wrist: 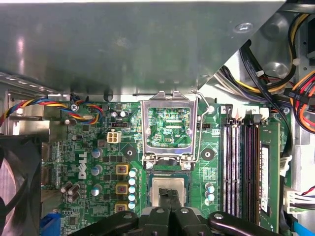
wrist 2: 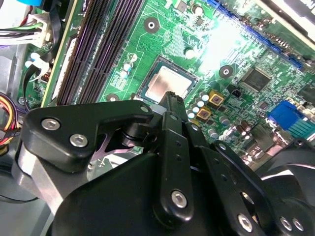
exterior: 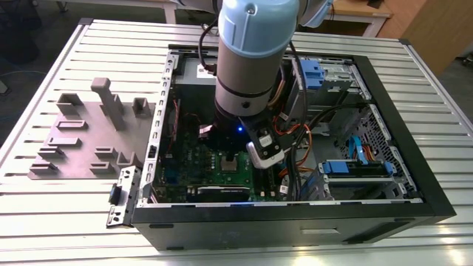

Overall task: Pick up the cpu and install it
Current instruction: 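Close the cpu cover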

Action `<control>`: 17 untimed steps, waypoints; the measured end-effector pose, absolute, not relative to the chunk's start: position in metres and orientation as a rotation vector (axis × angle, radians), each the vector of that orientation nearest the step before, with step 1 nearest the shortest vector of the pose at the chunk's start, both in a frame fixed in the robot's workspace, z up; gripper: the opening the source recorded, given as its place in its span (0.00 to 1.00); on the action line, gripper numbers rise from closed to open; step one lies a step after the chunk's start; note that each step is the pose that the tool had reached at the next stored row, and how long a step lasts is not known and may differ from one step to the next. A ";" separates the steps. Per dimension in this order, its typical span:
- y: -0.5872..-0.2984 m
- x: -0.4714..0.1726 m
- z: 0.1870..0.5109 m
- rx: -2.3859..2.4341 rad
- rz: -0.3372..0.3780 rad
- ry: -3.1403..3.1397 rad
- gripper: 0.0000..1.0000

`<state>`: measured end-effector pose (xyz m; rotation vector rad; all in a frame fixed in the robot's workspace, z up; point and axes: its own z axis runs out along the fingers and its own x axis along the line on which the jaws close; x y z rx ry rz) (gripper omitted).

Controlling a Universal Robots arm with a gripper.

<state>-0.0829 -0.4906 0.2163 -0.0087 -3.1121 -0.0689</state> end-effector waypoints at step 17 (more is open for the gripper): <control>-0.491 -0.083 0.222 -0.009 -0.069 -3.112 0.11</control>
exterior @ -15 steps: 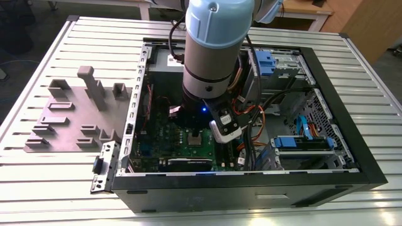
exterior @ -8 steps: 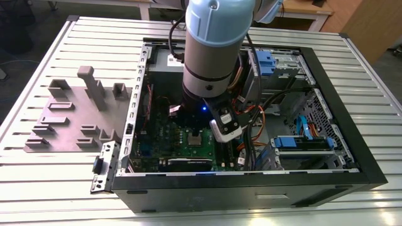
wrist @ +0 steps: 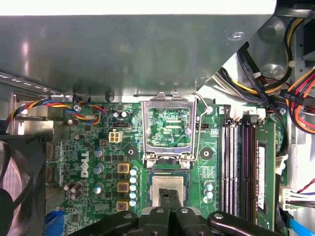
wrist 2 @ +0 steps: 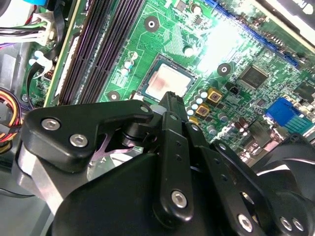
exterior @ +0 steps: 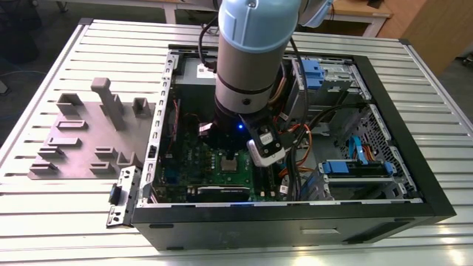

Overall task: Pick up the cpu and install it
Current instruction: 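Close the cpu cover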

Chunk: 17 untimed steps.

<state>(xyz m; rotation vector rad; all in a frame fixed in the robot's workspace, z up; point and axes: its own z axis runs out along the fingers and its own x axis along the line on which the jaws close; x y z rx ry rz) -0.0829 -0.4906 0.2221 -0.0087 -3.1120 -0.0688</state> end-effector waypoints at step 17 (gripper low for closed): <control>-0.491 -0.079 0.225 -0.009 -0.069 -3.112 0.11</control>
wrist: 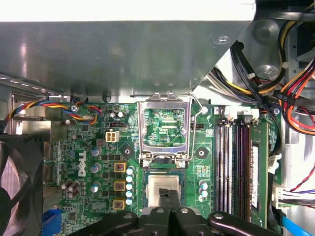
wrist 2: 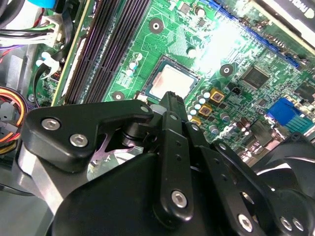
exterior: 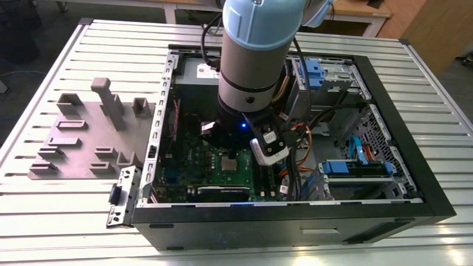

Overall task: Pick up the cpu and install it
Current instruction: 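Close the cpu cover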

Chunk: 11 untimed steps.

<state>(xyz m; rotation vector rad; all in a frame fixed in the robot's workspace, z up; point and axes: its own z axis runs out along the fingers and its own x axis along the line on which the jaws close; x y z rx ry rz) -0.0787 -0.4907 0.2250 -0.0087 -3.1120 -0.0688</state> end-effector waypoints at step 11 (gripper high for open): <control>-0.491 -0.078 0.225 -0.008 -0.069 -3.112 0.11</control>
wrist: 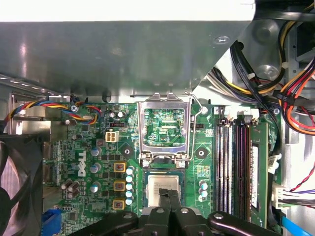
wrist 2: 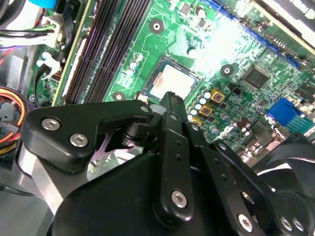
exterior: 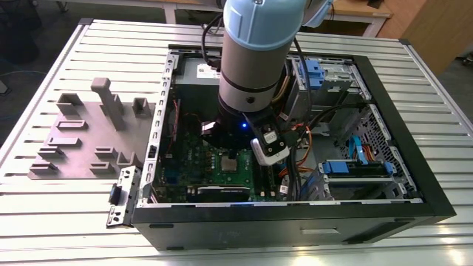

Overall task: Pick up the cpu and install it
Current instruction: 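Close the cpu cover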

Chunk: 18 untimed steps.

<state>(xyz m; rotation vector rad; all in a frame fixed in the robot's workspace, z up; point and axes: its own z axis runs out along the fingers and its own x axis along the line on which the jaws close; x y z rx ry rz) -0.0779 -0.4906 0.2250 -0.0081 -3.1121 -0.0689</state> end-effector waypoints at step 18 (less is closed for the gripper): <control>-0.491 -0.072 0.239 -0.003 -0.069 -3.119 0.11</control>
